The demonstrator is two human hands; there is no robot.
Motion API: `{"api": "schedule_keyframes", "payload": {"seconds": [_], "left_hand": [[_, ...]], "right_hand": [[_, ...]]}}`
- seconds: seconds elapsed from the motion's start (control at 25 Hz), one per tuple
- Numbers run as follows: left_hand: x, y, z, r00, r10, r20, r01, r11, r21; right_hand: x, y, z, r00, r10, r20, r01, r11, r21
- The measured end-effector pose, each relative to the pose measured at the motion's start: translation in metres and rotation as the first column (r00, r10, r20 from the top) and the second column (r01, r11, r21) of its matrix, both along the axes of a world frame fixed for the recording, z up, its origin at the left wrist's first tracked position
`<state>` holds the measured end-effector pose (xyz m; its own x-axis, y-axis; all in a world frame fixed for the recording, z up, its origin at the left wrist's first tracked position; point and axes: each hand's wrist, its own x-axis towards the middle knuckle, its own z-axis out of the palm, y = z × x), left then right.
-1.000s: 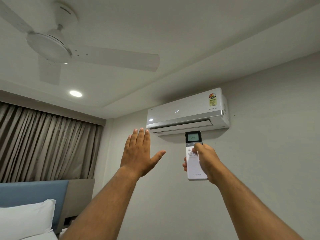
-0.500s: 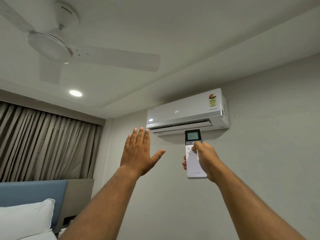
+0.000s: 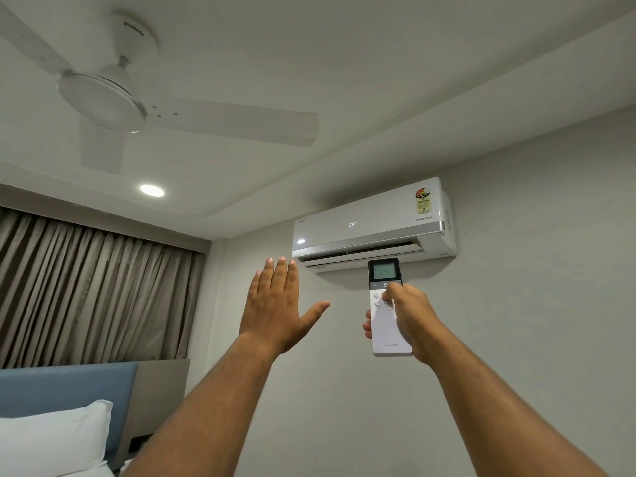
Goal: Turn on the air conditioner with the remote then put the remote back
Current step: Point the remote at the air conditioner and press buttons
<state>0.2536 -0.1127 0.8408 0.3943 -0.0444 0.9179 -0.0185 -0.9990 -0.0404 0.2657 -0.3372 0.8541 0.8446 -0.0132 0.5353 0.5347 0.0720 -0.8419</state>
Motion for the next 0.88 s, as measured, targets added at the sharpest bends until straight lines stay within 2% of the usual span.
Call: {"api": "schedule_keyframes", "payload": {"seconds": [0.88], "left_hand": [[0.0057,0.0014,-0.0064,1.000,0.010,-0.006,-0.010,1.000,0.008]], "right_hand": [[-0.0027,-0.0064,-0.0011,1.000,-0.026,-0.001,0.026,1.000,-0.015]]}}
